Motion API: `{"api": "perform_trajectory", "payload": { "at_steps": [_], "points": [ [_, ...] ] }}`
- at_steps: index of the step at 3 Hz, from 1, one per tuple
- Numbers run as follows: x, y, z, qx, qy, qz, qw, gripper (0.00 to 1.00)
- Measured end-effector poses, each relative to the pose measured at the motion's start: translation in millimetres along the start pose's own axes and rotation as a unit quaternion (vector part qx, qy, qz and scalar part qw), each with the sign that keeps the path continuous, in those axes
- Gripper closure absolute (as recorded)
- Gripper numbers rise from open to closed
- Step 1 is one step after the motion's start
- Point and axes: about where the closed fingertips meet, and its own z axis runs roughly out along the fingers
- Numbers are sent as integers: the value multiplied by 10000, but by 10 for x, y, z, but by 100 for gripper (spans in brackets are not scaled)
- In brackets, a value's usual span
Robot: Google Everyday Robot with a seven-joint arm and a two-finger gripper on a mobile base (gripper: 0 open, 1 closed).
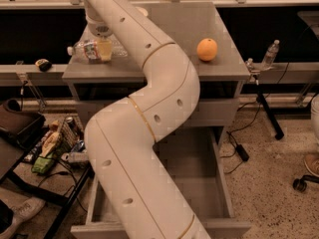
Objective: Place water bottle into middle drawer
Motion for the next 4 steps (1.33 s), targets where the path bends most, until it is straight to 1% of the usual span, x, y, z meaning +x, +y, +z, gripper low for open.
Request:
{"api": "perform_trajectory", "payload": {
  "at_steps": [1, 2, 3, 4],
  "points": [
    [1, -4, 22, 3, -16, 7, 10000, 100],
    [44, 65, 55, -132, -224, 117, 9996, 100],
    [133, 170, 81, -354, -398, 228, 9983, 100],
    [167, 325, 56, -610, -715, 142, 9955, 100]
  ]
}}
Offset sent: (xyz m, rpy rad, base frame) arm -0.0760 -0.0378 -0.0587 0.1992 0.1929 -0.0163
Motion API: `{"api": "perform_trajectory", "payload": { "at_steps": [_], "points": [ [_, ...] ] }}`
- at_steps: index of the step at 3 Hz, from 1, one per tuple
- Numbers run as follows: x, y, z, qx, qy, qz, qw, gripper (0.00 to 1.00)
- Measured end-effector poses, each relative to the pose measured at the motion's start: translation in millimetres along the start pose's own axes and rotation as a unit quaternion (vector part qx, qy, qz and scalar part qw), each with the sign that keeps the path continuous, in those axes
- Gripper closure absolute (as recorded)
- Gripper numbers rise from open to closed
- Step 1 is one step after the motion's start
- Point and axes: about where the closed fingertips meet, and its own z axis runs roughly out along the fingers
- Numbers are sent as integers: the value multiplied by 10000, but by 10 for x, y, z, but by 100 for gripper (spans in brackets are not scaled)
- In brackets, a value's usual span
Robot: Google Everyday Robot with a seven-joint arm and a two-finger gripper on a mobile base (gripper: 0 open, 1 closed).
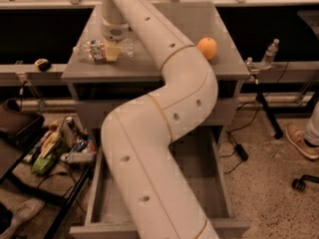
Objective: Place water bottle into middle drawer
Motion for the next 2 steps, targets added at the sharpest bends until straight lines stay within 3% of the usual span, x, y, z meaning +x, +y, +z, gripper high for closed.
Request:
{"api": "perform_trajectory", "payload": {
  "at_steps": [1, 2],
  "points": [
    [17, 20, -59, -12, -63, 33, 10000, 100],
    [133, 255, -264, -267, -1090, 236, 9934, 100]
  ]
}}
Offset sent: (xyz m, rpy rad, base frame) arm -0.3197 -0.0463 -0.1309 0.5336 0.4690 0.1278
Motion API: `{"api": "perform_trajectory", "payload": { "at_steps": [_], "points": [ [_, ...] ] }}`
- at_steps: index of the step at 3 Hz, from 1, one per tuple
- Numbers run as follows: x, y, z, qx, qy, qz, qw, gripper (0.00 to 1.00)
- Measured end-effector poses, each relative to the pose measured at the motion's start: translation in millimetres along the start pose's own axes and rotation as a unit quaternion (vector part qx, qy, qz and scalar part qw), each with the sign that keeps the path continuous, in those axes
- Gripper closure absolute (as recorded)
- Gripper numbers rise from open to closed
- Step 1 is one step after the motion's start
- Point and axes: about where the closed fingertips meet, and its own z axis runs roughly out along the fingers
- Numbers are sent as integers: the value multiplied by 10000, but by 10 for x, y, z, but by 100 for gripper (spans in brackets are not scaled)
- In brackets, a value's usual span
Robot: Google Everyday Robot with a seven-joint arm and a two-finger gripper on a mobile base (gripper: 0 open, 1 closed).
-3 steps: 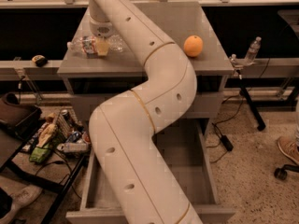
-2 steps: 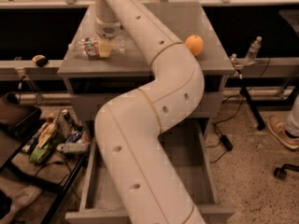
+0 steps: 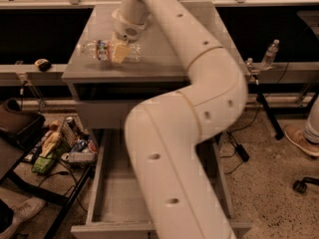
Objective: Place water bottle into middle drawer
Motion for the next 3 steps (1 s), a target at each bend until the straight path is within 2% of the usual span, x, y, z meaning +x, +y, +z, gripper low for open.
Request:
{"api": "perform_trajectory", "payload": {
  "at_steps": [1, 2, 3],
  "points": [
    [-164, 108, 76, -163, -332, -33, 9993, 100],
    [-163, 109, 76, -165, -331, -32, 9993, 100],
    [-63, 212, 42, -348, -233, 9, 9991, 100]
  ]
}}
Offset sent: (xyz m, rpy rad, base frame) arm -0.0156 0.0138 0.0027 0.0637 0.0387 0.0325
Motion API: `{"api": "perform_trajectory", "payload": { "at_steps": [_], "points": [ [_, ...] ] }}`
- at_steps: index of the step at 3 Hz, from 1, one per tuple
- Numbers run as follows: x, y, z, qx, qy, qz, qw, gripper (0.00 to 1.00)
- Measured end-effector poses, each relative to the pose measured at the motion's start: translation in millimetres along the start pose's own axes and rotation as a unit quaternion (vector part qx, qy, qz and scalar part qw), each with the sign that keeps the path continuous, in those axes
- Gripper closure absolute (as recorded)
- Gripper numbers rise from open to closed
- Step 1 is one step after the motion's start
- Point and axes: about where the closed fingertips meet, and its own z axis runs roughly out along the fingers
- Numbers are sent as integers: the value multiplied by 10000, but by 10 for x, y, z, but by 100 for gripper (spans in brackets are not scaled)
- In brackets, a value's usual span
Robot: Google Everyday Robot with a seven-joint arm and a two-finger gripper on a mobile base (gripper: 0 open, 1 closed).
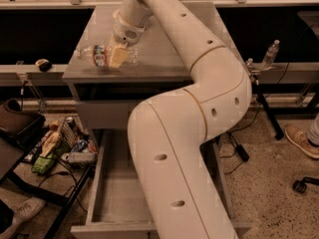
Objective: Place water bottle into middle drawer
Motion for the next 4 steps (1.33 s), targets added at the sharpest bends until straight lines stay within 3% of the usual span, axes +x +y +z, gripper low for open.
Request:
{"api": "perform_trajectory", "payload": {
  "at_steps": [1, 2, 3, 4],
  "points": [
    [131, 280, -118, -354, 264, 312, 9985, 100],
    [228, 668, -228, -739, 451, 757, 9934, 100],
    [203, 1084, -382, -896, 419, 1202, 9878, 100],
    [70, 1639, -622, -708, 298, 1730, 9819, 100]
  ]
}}
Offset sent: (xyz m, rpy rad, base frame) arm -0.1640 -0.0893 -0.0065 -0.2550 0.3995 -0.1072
